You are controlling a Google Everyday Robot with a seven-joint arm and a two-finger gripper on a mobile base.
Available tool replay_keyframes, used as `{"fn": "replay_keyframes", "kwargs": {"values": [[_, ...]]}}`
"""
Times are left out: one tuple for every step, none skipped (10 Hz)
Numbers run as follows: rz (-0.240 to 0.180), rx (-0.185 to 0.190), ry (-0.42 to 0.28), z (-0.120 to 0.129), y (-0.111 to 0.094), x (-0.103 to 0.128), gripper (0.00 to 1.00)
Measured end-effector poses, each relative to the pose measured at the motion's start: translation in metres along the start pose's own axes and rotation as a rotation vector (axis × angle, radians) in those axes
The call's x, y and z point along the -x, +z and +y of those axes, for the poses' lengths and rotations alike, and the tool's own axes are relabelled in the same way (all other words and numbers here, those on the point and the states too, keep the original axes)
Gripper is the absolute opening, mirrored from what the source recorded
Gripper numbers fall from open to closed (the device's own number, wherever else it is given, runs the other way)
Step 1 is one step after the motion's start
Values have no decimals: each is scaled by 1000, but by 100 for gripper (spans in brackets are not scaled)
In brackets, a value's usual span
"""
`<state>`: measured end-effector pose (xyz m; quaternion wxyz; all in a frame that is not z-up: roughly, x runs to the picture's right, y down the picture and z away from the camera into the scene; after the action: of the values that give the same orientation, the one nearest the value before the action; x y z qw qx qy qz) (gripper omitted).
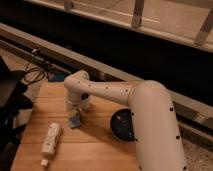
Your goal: Wipe the white sponge on the table
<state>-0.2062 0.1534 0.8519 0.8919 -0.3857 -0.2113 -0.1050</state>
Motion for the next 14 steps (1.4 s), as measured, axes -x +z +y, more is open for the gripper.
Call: {"fn": "replay_keyframes", "kwargs": {"values": [[9, 28, 10, 6, 6, -1, 54], [15, 53, 27, 12, 9, -8, 44], [19, 74, 37, 16, 12, -12, 34], [25, 97, 43, 19, 15, -13, 24], [26, 104, 45, 20, 16, -14, 14], [28, 107, 44, 21, 16, -15, 5], [31, 108, 43, 21, 15, -15, 1], [30, 108, 43, 21, 15, -15, 0], [31, 109, 43, 22, 15, -16, 0], [45, 112, 46, 24, 13, -17, 0], [61, 113, 53, 27, 9, -21, 0], [77, 115, 72, 32, 3, -32, 0], [91, 111, 101, 39, -6, -46, 0], [100, 107, 127, 45, -14, -56, 0]]}}
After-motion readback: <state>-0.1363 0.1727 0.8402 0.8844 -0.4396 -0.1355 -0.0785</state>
